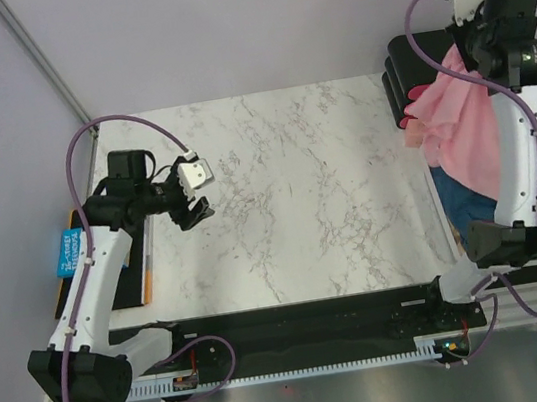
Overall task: Fold and stack the t-shirts
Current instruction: Move the tshirt to the center of the board
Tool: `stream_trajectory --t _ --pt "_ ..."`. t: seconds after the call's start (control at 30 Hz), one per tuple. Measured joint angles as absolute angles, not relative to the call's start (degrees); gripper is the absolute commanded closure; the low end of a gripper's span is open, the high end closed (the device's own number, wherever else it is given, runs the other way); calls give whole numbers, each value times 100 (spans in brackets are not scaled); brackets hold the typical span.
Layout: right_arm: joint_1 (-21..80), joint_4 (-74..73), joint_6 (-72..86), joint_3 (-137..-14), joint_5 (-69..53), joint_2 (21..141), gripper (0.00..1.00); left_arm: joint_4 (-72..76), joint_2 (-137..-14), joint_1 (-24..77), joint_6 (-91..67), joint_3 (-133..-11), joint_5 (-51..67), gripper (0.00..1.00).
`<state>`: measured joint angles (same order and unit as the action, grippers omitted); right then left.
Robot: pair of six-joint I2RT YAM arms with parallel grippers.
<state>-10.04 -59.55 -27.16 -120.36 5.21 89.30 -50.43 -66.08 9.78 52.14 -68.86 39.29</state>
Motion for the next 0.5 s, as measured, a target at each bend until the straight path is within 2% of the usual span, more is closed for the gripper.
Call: stream_trajectory --t 0.07,0.13,0.33,0.5 --pt "-567 -5885 -2930 -12829 891 9312 100 -4954 -6619 1013 5234 -6849 3975 25" --pt "-148 -5767 -3208 -13126 1232 9533 100 -4856 -6661 1052 5247 -6836 4049 26" --pt "1503 -5234 -4263 -12700 2069 9865 100 -4469 -6775 1116 5258 -6805 4108 34" --pt "2486 -4663 -5059 -12551 2338 10162 100 -4075 -6779 1140 5258 -6657 4040 34"
